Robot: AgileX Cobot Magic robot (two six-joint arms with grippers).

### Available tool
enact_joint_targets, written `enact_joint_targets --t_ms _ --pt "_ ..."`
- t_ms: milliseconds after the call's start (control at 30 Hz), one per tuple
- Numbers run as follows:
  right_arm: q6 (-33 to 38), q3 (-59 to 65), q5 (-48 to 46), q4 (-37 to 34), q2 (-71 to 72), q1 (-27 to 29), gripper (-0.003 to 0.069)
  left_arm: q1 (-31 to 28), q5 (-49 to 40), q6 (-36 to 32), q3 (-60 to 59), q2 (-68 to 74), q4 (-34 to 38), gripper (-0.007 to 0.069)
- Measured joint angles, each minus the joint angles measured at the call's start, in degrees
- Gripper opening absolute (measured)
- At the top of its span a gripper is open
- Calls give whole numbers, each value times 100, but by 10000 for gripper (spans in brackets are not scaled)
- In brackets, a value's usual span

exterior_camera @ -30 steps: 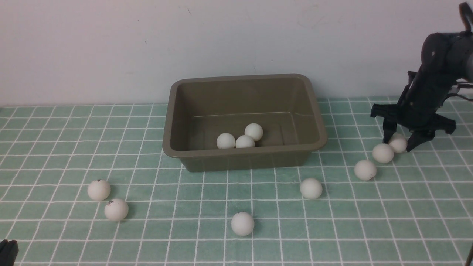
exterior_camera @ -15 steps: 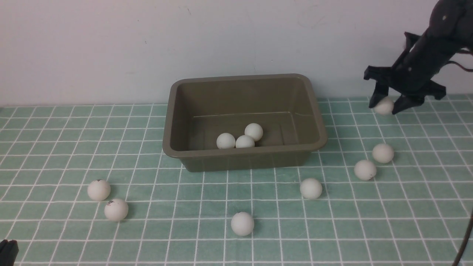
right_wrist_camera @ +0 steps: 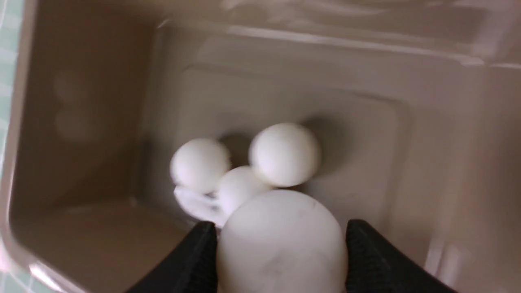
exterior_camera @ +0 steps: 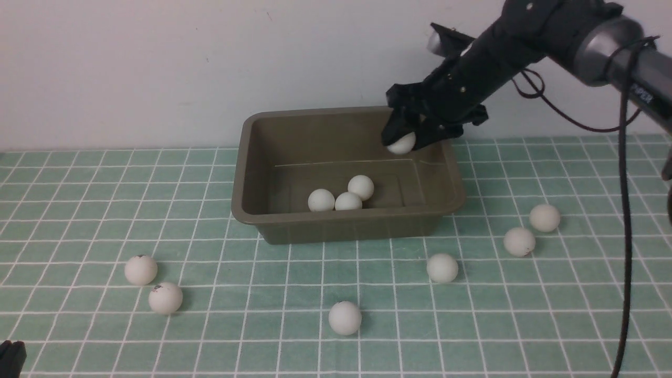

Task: Put the table tennis balls in the box on the green coffee tablecloth.
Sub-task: 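Release the ping pong ball into the bin and lift the gripper away, then reach for and grasp a ping pong ball on the table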

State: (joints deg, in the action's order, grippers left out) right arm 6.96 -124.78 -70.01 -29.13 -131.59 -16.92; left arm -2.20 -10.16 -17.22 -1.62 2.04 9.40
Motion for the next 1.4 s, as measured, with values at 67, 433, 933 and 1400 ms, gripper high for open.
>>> enact_joint_targets --t_ms 67,433,933,1400 --pt "60 0 99 168 0 -173 365 0 0 0 0 0 0 -4" --pt "296 0 531 602 -97 -524 442 0 0 0 0 0 0 -4" --pt "-247 -689 -139 948 203 31 546 0 0 0 0 0 0 -4" --pt "-472 2081 -136 1939 1572 1722 543 0 0 0 0 0 0 -4"
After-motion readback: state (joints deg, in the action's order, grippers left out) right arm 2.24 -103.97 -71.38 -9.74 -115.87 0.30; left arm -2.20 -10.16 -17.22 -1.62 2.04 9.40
